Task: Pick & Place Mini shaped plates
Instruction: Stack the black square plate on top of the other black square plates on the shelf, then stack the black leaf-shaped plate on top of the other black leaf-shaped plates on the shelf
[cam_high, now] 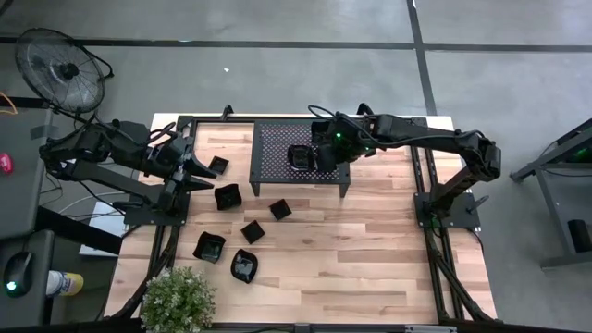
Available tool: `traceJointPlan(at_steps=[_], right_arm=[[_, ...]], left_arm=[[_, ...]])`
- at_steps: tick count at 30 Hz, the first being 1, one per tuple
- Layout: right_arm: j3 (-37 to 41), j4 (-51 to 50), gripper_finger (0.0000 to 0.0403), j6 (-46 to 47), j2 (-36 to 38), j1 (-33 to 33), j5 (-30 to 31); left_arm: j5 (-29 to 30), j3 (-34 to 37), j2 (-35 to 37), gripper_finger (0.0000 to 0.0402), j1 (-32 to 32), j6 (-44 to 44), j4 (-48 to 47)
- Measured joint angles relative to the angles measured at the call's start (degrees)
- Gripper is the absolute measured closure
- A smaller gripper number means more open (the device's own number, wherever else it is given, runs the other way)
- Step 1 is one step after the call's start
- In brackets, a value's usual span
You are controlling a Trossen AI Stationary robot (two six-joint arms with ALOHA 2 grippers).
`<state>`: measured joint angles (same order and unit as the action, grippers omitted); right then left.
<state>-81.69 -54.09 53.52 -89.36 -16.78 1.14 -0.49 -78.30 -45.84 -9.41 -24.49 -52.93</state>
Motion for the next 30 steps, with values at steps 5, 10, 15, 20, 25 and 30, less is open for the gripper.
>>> traceJointPlan(at_steps=[5,10,15,20,25,30], right_arm=[[0.0,0.0,0.0364,-1.1,0.0,-0.1,1.0],[0.0,-0.2,0.0343,-1.5,1.0,-0.2,1.4],[0.0,-3.3,0.0317,-2.4,2.9,-0.2,1.9],[0.0,-6.1,0.0284,-2.9,4.8,-0.2,2.1],[0.0,-6.0,0.025,-3.6,6.9,-0.1,1.5],[0.0,-6.8,0.0221,-4.4,8.4,-0.1,-1.3]], left_arm=[[0.0,0.0,0.0,0.0259,0.0,0.0,0.0],[0.0,0.0,0.0,0.0259,0.0,-0.1,0.0],[0.0,0.0,0.0,0.0259,0.0,-0.1,0.0],[0.8,0.0,0.0,0.0259,0.0,0.1,0.0],[1.1,0.0,0.0,0.0259,0.0,0.0,0.0],[1.3,0.0,0.0,0.0259,0.0,0.0,0.0]])
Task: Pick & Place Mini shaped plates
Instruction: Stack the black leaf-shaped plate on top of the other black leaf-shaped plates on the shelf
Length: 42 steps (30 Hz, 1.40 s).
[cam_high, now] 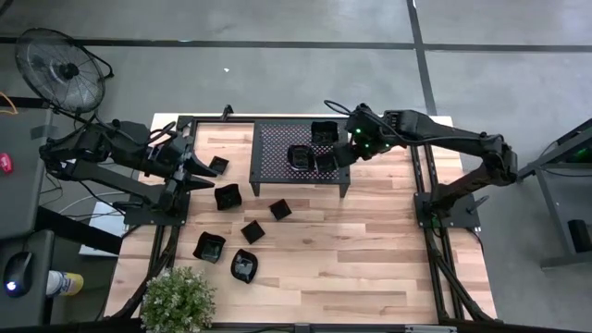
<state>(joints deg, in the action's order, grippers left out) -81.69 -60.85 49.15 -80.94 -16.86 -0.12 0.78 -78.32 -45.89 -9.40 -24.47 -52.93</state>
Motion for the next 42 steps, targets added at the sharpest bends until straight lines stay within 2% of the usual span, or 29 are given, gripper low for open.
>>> traceJointPlan(at_steps=[5,10,23,27,34,42], right_arm=[[0.0,-3.1,0.0211,-1.2,2.8,0.4,-0.7],[0.0,-4.1,0.0214,-1.2,6.7,2.5,1.3],[0.0,-6.7,0.0218,4.7,11.4,12.1,10.0],[0.0,-7.3,0.0218,6.5,11.4,15.8,12.1],[0.0,-7.5,0.0219,11.4,11.4,23.3,20.6],[0.0,-7.5,0.0218,12.4,11.7,29.1,26.2]], left_arm=[[0.5,0.0,-0.1,0.0259,0.0,-0.3,0.0],[2.6,0.0,-0.8,0.0259,0.0,-1.1,0.0],[2.4,0.0,-6.4,0.0259,0.0,-1.3,0.0],[0.2,0.8,-8.0,0.0259,0.0,-1.7,0.2],[-2.5,7.4,-8.5,0.0259,0.0,-6.7,0.4],[-3.3,17.6,-8.5,0.0259,0.0,-22.5,4.3]])
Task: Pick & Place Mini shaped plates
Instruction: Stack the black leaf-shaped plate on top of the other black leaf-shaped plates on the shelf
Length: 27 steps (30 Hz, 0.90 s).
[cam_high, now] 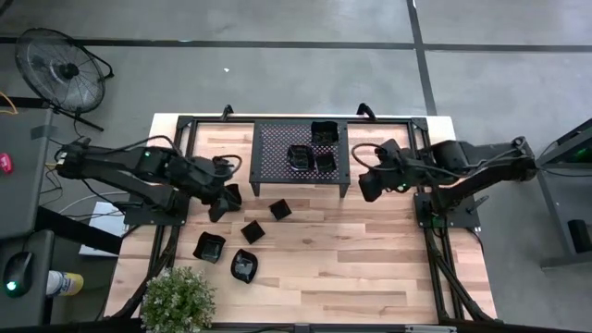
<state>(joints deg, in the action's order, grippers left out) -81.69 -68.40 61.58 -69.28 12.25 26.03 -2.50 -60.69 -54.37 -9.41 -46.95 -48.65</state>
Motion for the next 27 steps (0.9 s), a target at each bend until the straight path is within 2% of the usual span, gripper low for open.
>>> traceJointPlan(at_steps=[5,10,17,27], right_arm=[[0.0,-0.2,0.0218,-1.3,1.3,3.6,2.0],[0.0,-0.6,0.0218,-1.6,4.3,8.1,4.7],[0.0,-0.7,0.0221,-3.3,7.3,13.4,6.1],[0.0,-0.9,0.0222,-6.2,7.8,16.7,5.2]], left_arm=[[0.0,6.2,-0.5,0.0259,0.0,-9.7,6.1],[-0.3,9.7,-3.3,0.0259,-1.5,-20.0,6.7],[0.3,10.1,-11.3,0.0259,-6.4,-29.9,9.0],[0.2,10.1,-24.0,0.0259,-13.8,-47.1,11.5]])
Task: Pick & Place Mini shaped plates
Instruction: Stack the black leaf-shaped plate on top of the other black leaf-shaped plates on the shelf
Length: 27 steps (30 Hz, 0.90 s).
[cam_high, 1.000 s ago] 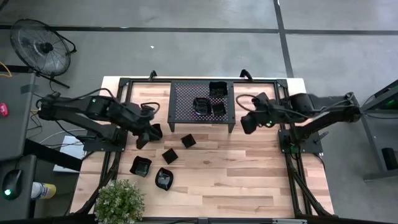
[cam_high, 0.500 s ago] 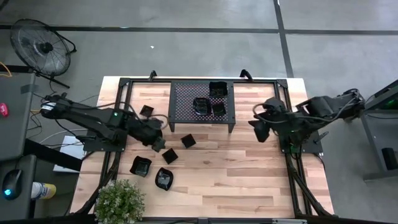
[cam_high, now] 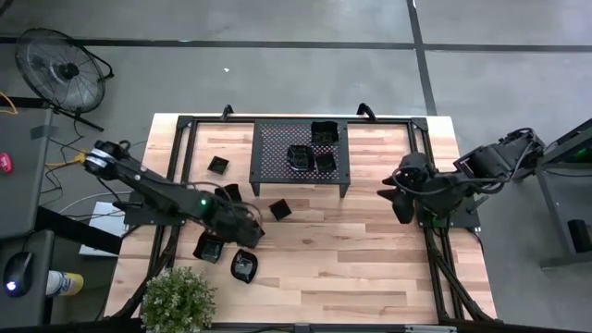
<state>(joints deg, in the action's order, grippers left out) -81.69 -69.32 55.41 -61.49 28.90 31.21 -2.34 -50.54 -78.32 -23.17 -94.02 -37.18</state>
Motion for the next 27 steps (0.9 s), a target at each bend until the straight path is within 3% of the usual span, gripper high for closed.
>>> traceJointPlan(at_steps=[14,24,27], right_arm=[[0.0,-0.3,0.0222,-3.0,0.0,2.1,-0.3],[0.0,-0.3,0.0222,-4.3,0.0,2.0,-2.2],[0.0,-0.3,0.0222,-4.5,0.0,2.0,-2.2]], left_arm=[[-2.4,0.0,-8.0,0.026,-5.6,-11.2,4.4],[-2.3,-1.5,-9.8,0.026,-5.8,-11.3,3.7],[-2.1,-3.3,-9.8,0.026,-5.7,-10.2,-0.4]])
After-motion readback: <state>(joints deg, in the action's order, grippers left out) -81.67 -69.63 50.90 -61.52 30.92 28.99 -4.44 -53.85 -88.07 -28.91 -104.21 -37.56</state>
